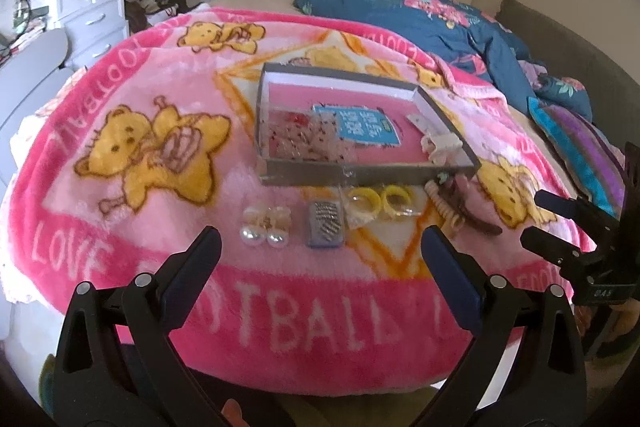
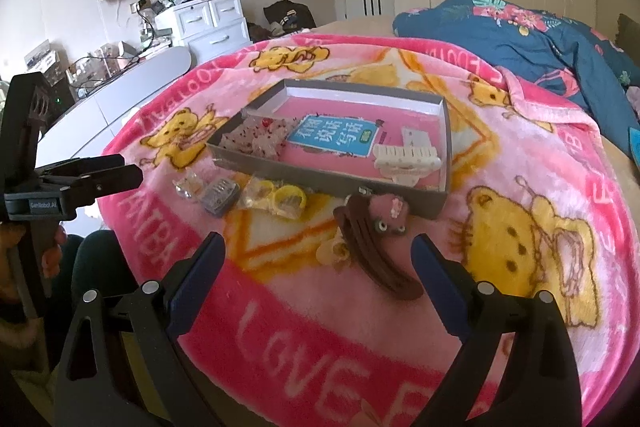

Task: Organize jewelry
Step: 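Move both open tools down toward the loose jewelry beside the tray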

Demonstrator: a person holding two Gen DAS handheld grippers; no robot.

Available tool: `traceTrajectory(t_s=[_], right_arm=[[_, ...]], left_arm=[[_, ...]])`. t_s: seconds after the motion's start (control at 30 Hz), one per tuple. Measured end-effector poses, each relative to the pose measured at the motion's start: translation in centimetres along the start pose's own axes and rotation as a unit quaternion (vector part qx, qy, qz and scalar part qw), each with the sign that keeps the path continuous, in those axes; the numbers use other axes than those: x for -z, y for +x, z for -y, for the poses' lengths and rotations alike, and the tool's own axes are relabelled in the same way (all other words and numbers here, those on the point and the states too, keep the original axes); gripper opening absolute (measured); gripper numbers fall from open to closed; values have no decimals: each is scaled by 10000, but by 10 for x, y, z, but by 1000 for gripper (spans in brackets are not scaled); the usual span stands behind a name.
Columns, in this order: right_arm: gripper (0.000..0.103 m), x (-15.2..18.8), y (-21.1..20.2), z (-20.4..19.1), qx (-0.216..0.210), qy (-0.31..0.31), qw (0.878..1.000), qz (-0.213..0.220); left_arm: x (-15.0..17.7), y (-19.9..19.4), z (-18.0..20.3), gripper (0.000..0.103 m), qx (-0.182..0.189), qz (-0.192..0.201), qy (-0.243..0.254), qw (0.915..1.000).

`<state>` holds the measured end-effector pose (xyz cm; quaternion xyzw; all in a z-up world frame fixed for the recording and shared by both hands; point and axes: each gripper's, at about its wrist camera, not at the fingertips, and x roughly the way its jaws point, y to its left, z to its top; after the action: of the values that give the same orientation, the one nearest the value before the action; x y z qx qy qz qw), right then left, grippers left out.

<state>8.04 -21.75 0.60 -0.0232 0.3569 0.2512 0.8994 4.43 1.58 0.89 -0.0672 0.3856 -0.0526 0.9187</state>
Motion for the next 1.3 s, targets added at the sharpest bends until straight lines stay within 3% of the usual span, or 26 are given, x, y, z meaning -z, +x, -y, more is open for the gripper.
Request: traceTrajectory(t_s=[0.57,0.83,0.93,1.1,1.3], right_arm=[[93,18,22,25,272,121,9988,-391],[92,26,34,31,588,-172,9965,-572],[92,27,39,32,694,-285,9953,-610],[84,27,52,29,897,-615,9918,-676],[63,21,74,29,1113,-966,9858,-806]], left_arm=[[22,44,22,93,206,-568,326,9976],[21,57,19,93,186,-649,271,9973],[20,62,17,87,198,-696,241,9971],[20,71,14,67,325,-800,97,9962],[17,80,8,57,378,-889,-72,9953]])
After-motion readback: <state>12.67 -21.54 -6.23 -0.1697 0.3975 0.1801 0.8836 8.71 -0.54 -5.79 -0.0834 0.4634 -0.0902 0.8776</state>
